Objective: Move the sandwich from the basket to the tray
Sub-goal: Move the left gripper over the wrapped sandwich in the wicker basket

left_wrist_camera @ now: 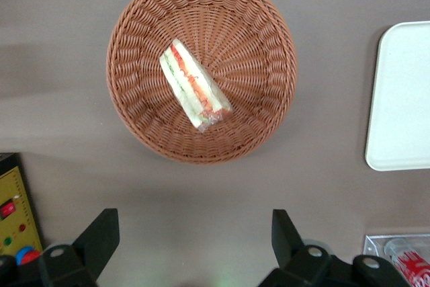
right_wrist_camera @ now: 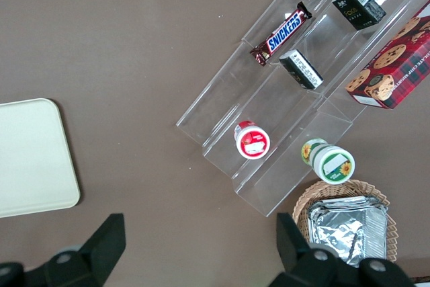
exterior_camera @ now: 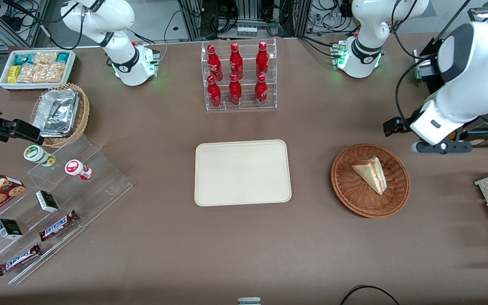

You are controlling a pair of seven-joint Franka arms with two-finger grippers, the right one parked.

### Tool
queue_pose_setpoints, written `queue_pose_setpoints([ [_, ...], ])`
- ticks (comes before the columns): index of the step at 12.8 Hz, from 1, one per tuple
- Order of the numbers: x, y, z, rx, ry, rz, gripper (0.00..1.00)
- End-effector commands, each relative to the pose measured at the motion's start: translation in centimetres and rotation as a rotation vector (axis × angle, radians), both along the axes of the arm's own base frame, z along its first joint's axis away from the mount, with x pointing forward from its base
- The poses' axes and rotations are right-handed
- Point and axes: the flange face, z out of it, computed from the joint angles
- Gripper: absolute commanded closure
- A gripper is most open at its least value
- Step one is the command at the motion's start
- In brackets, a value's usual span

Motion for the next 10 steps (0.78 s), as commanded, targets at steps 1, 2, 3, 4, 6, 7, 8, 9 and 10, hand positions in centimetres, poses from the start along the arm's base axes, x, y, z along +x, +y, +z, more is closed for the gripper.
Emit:
queue_pose_setpoints([
  [1, -0.7, 0.0, -3.4, 0.012, -0.036, -0.021, 0.0],
  [2, -0.9, 0.1, -5.1, 0.009, -0.057, -0.02, 0.0],
  [3, -1.3, 0.2, -6.9, 0.006, -0.08, -0.018, 0.0],
  [4, -1.4, 0.1, -8.1, 0.004, -0.099, -0.012, 0.0],
  [6, -1.1, 0.0, -10.3, -0.002, -0.104, -0.008, 0.0],
  [7, -0.8, 0.1, -10.9, -0.004, -0.104, -0.006, 0.0],
  [8, -0.7, 0.1, -11.3, -0.004, -0.108, -0.006, 0.0],
  [9, -0.6, 0.1, -11.3, -0.005, -0.108, -0.006, 0.0],
  [10, -0.6, 0.2, -11.5, -0.006, -0.107, -0.002, 0.0],
])
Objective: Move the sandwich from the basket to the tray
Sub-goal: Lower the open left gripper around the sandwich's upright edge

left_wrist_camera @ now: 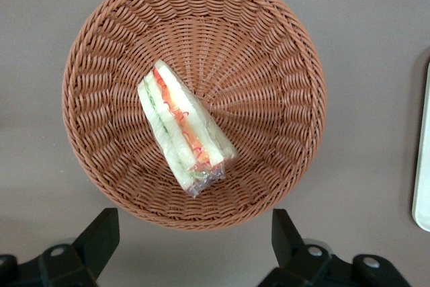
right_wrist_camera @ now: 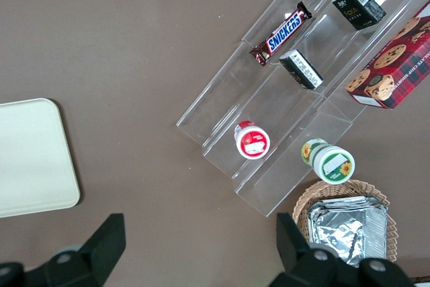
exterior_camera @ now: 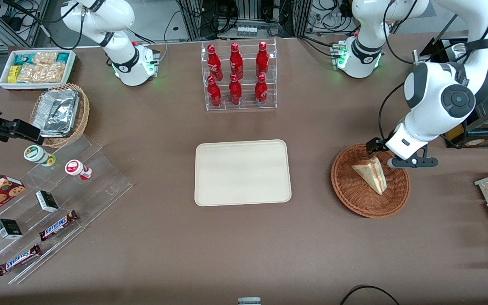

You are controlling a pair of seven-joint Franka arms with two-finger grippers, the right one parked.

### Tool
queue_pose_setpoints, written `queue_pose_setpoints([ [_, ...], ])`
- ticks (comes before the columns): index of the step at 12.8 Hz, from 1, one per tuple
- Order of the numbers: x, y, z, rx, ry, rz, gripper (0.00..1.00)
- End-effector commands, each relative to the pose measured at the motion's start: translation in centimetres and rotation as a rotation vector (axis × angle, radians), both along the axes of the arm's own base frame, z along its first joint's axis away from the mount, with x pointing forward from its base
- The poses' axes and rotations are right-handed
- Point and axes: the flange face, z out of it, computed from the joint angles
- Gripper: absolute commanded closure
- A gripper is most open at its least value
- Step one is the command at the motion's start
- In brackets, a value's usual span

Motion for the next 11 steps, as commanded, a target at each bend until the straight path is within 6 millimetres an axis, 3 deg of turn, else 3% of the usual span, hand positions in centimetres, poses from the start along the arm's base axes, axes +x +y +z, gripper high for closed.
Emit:
queue_pose_setpoints([
  [1, 0.1, 0.3, 0.2, 0.009, -0.019, 0.011, 0.0],
  [11, 1.2, 0.1, -3.1, 0.007, -0.035, 0.594, 0.0],
])
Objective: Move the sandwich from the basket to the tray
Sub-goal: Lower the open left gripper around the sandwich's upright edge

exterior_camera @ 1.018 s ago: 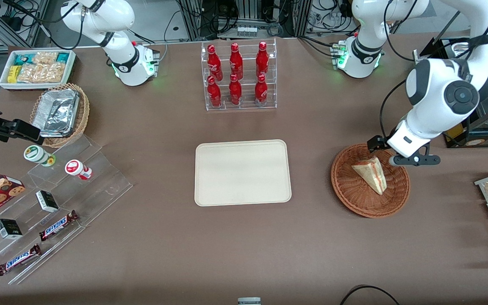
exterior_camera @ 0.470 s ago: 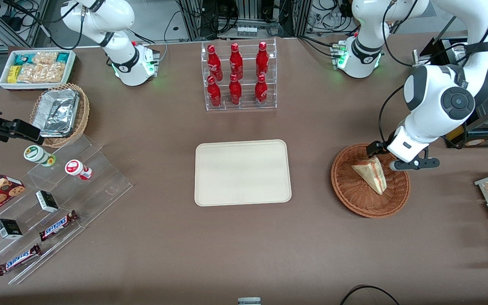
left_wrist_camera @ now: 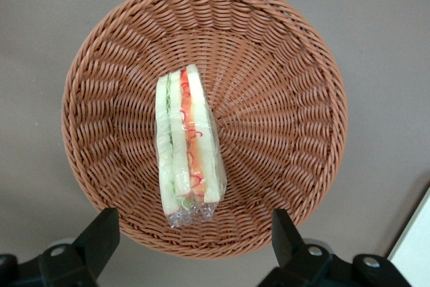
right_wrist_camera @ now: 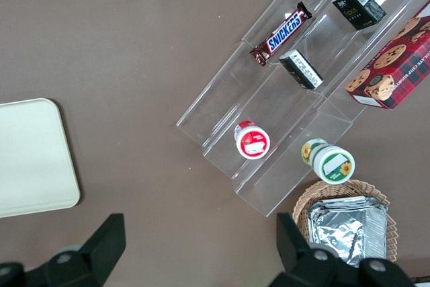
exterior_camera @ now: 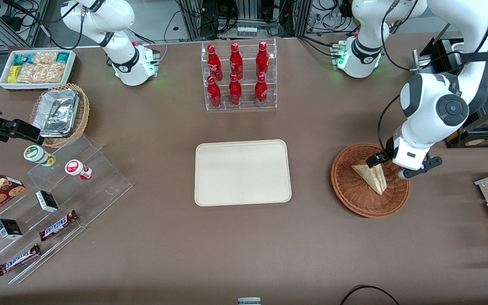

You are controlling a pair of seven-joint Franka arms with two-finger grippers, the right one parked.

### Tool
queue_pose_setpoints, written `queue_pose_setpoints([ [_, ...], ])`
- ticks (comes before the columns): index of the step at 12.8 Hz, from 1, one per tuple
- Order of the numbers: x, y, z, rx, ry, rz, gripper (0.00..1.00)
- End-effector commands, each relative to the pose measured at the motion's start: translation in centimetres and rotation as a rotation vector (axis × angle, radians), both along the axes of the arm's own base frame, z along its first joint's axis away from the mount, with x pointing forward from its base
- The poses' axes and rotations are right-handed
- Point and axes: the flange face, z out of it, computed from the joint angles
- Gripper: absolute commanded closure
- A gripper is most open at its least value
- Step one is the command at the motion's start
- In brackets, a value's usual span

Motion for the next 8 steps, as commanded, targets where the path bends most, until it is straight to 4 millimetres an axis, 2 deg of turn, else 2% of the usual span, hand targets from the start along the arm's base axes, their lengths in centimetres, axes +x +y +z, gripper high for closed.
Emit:
queue_pose_setpoints([
  [1, 0.1, 0.0, -0.8, 0.0, -0.025, 0.173, 0.0],
  [3, 0.0, -0.2, -1.1, 0.001, -0.019, 0.235, 0.0],
  [8, -0.1, 0.0, -2.6, 0.007, 0.006, 0.239, 0.0],
])
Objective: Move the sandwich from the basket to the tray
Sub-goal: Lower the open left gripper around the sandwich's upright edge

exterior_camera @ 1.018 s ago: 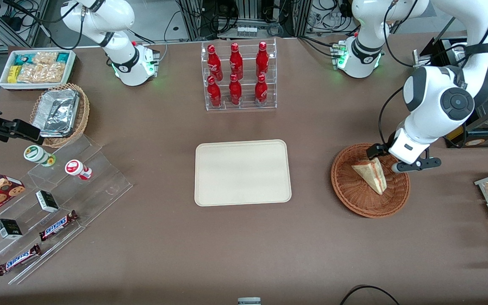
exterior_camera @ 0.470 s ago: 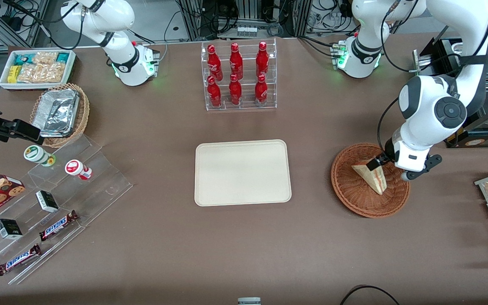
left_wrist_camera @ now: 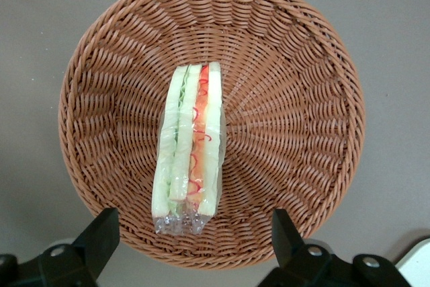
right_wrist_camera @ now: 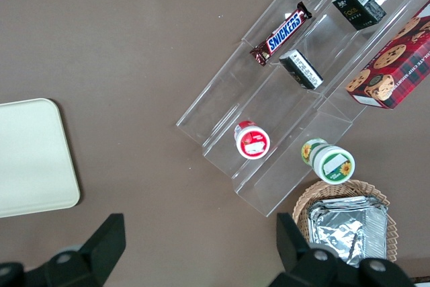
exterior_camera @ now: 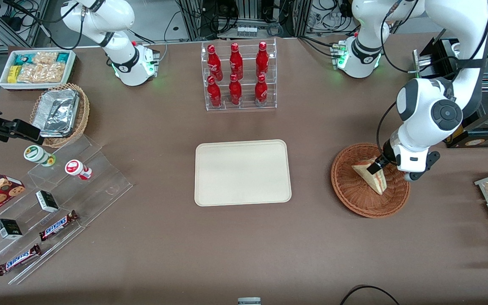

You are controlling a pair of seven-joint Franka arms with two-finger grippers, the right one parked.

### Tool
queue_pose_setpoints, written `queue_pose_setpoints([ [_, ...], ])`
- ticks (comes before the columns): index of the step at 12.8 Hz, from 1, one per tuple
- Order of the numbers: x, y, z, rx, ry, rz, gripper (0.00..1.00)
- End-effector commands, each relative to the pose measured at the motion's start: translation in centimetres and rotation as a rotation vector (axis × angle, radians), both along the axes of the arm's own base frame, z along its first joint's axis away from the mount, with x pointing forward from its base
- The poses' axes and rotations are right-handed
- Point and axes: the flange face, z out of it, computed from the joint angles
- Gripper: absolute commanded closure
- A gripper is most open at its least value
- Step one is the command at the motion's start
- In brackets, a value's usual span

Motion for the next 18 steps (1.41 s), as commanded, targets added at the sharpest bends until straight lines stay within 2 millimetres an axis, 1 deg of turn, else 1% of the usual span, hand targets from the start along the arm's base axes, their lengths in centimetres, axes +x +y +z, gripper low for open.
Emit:
queue_pose_setpoints([
  [1, -0.1, 0.0, -1.4, 0.004, 0.007, 0.017, 0.0],
  [2, -0.1, 0.0, -2.2, 0.004, 0.021, 0.017, 0.0],
  [5, 0.1, 0.1, -3.4, 0.002, 0.026, 0.021, 0.0],
  [8, 0.0, 0.2, -5.2, 0.005, 0.054, 0.014, 0.0],
  [9, 0.1, 0.2, -5.4, 0.004, 0.048, 0.012, 0.0],
  [11, 0.0, 0.2, -6.5, 0.003, 0.059, 0.011, 0.0],
  [13, 0.0, 0.2, -7.0, 0.015, 0.06, -0.004, 0.0],
  [15, 0.0, 0.2, -7.1, 0.016, 0.063, -0.003, 0.34],
  [17, -0.1, 0.3, -7.2, 0.02, 0.067, -0.01, 0.82],
  [18, -0.1, 0.8, -6.9, 0.036, 0.068, -0.019, 0.99],
])
